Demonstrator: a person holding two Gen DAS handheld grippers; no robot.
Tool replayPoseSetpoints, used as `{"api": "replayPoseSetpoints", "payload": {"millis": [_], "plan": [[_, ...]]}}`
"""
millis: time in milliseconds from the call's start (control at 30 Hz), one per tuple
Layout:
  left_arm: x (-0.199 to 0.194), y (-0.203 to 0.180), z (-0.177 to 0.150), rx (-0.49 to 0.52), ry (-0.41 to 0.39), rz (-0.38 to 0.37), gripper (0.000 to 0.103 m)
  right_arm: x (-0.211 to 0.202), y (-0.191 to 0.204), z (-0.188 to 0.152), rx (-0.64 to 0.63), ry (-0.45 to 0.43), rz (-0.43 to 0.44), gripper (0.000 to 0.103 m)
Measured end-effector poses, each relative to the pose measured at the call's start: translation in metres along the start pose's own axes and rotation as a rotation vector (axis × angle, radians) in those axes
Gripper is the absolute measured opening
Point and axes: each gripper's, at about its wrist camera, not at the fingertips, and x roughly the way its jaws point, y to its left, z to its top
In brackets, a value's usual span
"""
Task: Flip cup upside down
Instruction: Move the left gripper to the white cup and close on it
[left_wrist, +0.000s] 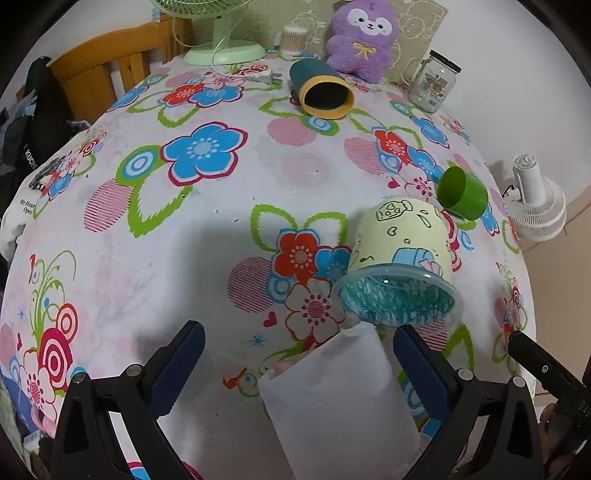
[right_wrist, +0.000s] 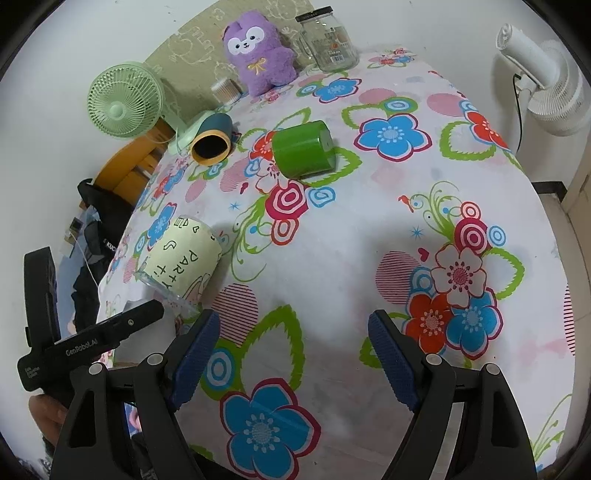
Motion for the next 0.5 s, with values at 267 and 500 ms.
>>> {"api": "replayPoseSetpoints", "payload": {"millis": [267, 500], "plan": [[0.0056, 0.0057, -0.0036, -0.017, 0.027, -0.014, 0.085, 0.0024, 0.0023, -0.0014, 0.006, 0.009, 0.008, 0.084], [-0.0021, 0.0024, -0.0066, 0.009, 0.014, -0.017, 0.065, 0.0012, 0.0051, -0.0044, 0.006, 0.01, 0.013, 0.084]]}}
